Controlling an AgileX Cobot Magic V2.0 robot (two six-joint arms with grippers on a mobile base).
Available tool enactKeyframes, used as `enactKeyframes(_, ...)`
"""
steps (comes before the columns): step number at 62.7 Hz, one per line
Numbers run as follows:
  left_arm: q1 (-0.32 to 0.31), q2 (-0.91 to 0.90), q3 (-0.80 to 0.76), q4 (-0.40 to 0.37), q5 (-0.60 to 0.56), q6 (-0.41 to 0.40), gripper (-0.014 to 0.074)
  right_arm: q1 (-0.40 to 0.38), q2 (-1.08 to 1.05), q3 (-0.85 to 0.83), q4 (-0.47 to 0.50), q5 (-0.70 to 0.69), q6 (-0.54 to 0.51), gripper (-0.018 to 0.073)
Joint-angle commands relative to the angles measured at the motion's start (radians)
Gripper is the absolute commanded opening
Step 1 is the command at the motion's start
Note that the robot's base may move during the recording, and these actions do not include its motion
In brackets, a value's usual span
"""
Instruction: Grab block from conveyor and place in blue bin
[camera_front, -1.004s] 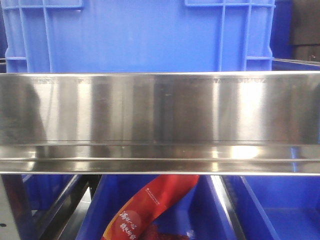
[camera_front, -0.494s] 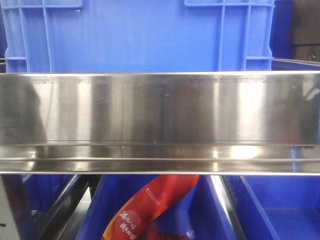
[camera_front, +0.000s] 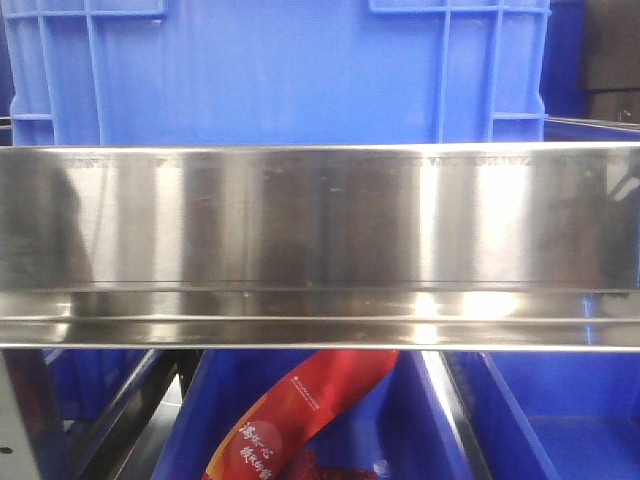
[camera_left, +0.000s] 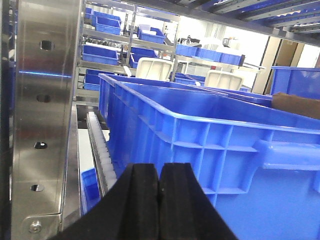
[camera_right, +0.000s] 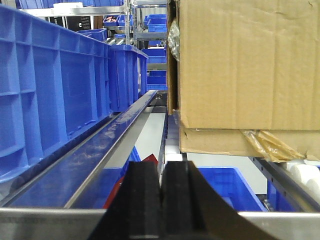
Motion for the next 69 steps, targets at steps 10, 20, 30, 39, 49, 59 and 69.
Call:
enactKeyframes(10,0.002,-0.003,0.003,-0.007,-0.014,-0.004,-0.0111,-0.006,-0.003,0.0,-0.008,-0.01,-0.006,-0.0162)
enactKeyframes(20,0.002,-0.011,0.009,-0.007,-0.014,-0.004,-0.0111,-0.006,-0.003,0.0,-0.008,-0.01,-0.006,-0.0162)
enactKeyframes(30,0.019,-0.049,0.09,0.087,-0.073,-0.04,-0.0111,-0.006,-0.003,0.0,-0.008,-0.01,-0.006,-0.0162)
enactKeyframes(39,0.053,-0.107,0.19,0.464,-0.081,-0.393,-0.0111,-0.006,-0.003,0.0,-0.008,-0.01,-0.006,-0.0162)
enactKeyframes(49,0.097,-0.179,0.28,0.67,-0.081,-0.526,-0.0111,-0.006,-0.003,0.0,-0.008,-0.01,-0.006,-0.0162)
enactKeyframes(59,0.147,-0.253,0.35,0.674,-0.081,-0.526,-0.0111,-0.006,-0.003,0.0,-0.008,-0.01,-0.006,-0.0162)
enactKeyframes(69,0.177,-0.298,0.395,0.674,-0.087,-0.526,-0.0111,-0.006,-0.003,0.0,-0.008,-0.01,-0.006,-0.0162)
